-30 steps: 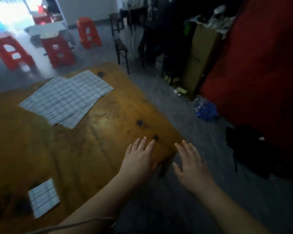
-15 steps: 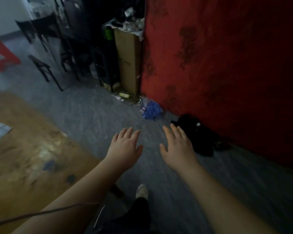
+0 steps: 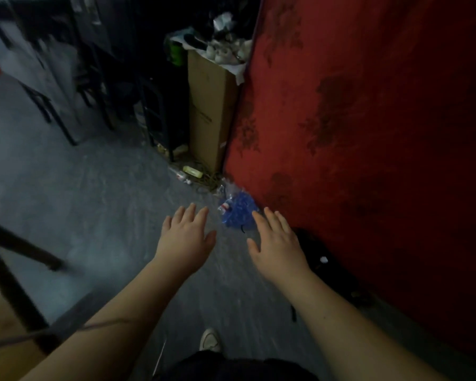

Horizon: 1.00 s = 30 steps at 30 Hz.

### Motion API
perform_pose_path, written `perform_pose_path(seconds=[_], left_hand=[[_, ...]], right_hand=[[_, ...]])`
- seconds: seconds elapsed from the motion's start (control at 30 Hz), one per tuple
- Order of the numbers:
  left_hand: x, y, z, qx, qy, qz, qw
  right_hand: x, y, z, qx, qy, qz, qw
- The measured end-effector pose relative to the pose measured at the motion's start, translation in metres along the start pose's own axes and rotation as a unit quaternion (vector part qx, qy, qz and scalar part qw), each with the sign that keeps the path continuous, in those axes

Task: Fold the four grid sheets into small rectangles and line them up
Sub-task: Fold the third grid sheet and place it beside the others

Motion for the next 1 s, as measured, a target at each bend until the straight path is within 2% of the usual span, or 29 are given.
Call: perform_pose_path(seconds=[0.23,0.43,0.6,0.77,1.0], left_hand=[[0.060,-0.076,-0.082,0.096,0.034,0.005,0.995],[0.106,-0.153,-0.152,0.205,0.052,0.032,0.977],[0.161,-0.187,-0.212,0.314,0.082,0.053,0.944],[0.204,-0.191,-0.276,0.406,0.112,0.084,0.903],[0.238,-0.200,-0.384,0.470,0.159,0.109,0.862]], right_hand=[[0.030,-0.151,-0.054,0.097,0.039,-0.042,0.994],[0.054,-0.290,-0.117,0.198,0.062,-0.082,0.975],[0.089,-0.386,-0.206,0.311,0.091,-0.108,0.940],[0.109,-0.445,-0.316,0.401,0.115,-0.130,0.900],[0.115,-0.493,-0.449,0.479,0.145,-0.156,0.852]])
Point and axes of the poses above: each hand's wrist, its own y-axis away from the middle knuckle, its own x-axis out of the back of the hand, z = x × y, the point moved 9 cm from there along -y, towards the middle knuckle, and after that the axes turned 13 degrees about -z, right-handed, at the moved point
